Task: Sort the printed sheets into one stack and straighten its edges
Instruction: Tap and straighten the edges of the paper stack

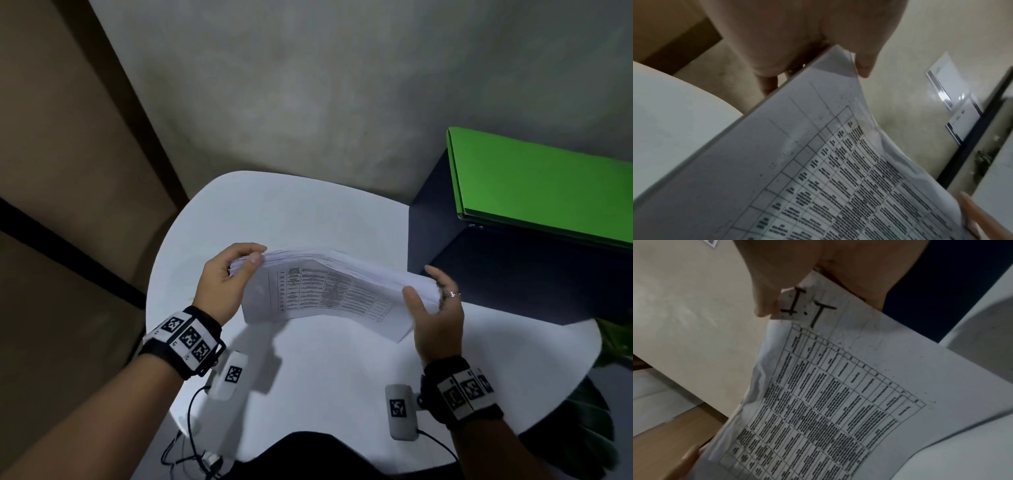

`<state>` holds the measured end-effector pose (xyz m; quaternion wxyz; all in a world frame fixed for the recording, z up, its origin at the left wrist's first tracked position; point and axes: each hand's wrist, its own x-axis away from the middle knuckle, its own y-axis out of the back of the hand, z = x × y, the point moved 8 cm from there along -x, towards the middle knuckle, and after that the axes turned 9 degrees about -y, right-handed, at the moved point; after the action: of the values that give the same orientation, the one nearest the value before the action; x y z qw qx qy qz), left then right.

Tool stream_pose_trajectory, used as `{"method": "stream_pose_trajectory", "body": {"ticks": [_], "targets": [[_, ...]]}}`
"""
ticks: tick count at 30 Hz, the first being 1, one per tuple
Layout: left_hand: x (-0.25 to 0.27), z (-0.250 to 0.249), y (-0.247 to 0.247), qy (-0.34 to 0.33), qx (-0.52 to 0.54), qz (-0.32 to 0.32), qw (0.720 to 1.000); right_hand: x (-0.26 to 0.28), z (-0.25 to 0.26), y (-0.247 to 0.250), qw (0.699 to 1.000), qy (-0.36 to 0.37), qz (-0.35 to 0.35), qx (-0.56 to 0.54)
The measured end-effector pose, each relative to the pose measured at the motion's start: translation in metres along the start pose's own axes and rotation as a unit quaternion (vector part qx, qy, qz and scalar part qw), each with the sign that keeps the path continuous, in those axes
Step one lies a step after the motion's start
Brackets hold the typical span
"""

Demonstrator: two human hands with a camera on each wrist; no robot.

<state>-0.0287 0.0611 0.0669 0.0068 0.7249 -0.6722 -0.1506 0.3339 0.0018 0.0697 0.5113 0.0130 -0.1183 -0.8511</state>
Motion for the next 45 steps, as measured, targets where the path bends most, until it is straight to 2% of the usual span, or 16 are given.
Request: {"method": "stream_pose_trajectory", "body": {"ticks": [4,11,13,15,17,19,26,30,35,37,39,40,41,43,44,45], "targets": [[-0.004,-0.003,-0.002,0.01,0.012,-0.015,1.0,0.002,0.005,0.001,0.997,0.028,-0.012,0.067],[-0.01,-0.005,0.0,0.015,-0.002,-0.022,1.0,0.009,0.022,-0.001,0.969,0.189,-0.044,0.156],[-0.01,-0.012,-0.002,-0.005,-0.018,-0.014,1.0,0.01,0.023,-0.003,0.961,0.208,-0.043,0.175],[-0.01,-0.024,-0.005,-0.072,-0.057,0.013,0.996,0.011,0.024,-0.006,0.958,0.213,-0.022,0.188],[-0.007,-0.037,-0.009,-0.164,-0.155,0.053,0.973,0.012,0.024,-0.009,0.952,0.221,0.002,0.212],[-0.006,-0.039,-0.008,-0.193,-0.231,0.064,0.951,0.013,0.023,-0.009,0.944,0.228,0.014,0.237],[-0.015,-0.038,-0.014,-0.163,-0.331,0.112,0.923,0.003,0.03,-0.016,0.899,0.256,0.013,0.356],[-0.014,-0.057,-0.014,-0.197,-0.37,0.121,0.9,-0.002,0.043,-0.009,0.895,0.222,0.038,0.386],[-0.001,-0.04,-0.033,-0.183,-0.468,0.257,0.826,0.0,0.031,-0.012,0.86,0.21,0.071,0.46],[-0.001,-0.037,-0.032,-0.167,-0.5,0.271,0.805,-0.006,0.026,-0.009,0.87,0.175,0.076,0.455],[-0.003,-0.034,-0.028,-0.147,-0.513,0.275,0.8,-0.009,0.023,-0.004,0.889,0.146,0.073,0.429],[-0.003,-0.033,-0.026,-0.135,-0.503,0.274,0.808,-0.01,0.023,0.001,0.905,0.132,0.063,0.399],[-0.005,-0.031,-0.021,-0.117,-0.463,0.258,0.84,-0.013,0.019,0.008,0.929,0.103,0.047,0.352],[-0.006,-0.023,-0.004,-0.063,-0.293,0.169,0.939,-0.019,-0.001,0.017,0.977,0.003,0.036,0.21],[-0.005,-0.013,0.006,-0.023,-0.194,0.108,0.975,-0.021,-0.013,0.017,0.989,-0.04,0.043,0.133],[-0.002,0.001,0.013,0.025,-0.095,0.06,0.993,-0.022,-0.023,0.015,0.994,-0.064,0.054,0.075]]}}
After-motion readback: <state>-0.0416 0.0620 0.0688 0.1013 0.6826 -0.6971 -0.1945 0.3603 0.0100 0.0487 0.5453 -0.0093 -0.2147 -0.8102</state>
